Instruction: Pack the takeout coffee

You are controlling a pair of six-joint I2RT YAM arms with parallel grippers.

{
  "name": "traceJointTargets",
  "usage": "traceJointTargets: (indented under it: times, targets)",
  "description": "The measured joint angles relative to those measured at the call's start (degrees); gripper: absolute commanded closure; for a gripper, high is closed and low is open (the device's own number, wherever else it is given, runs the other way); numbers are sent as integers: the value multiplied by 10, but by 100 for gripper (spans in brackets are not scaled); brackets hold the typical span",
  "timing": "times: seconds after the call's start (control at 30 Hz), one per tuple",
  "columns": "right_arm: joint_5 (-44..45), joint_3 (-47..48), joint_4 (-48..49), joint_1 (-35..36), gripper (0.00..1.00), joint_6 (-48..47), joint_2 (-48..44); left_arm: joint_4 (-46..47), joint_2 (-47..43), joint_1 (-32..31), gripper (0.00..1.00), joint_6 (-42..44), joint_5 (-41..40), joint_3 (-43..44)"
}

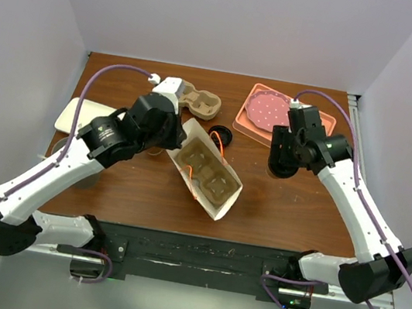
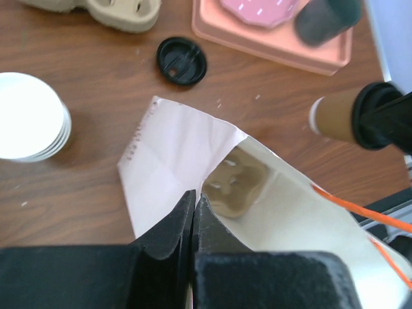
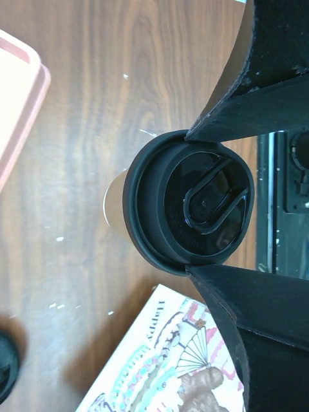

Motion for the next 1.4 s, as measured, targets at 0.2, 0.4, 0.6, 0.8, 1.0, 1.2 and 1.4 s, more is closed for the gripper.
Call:
traceJointTargets:
  times: [0.2, 0.4, 0.6, 0.8, 1.0, 1.2, 1.4]
  targets:
    - [2, 27, -5, 0, 64, -5, 1, 51, -65, 0, 100, -42, 10, -84]
    - [-39, 98, -38, 0, 66, -14, -8, 44, -138, 0, 96, -74, 30, -163]
    - [-129, 222, -38, 0, 68, -40, -54, 38, -149, 0, 64, -74, 38, -165]
    - [-233, 291, -17, 0, 68, -55, -90, 3, -134, 0, 52, -67, 28, -139]
    - [-328, 268, 31, 0, 70, -73, -113, -30, -105, 0, 47, -51, -9, -95]
    - [-343, 268, 40, 6, 70, -110, -84, -52, -62, 5, 46, -43, -23, -66]
    - [-321, 269, 28, 84, 70, -146, -30, -71, -46, 19, 45, -44, -22, -59]
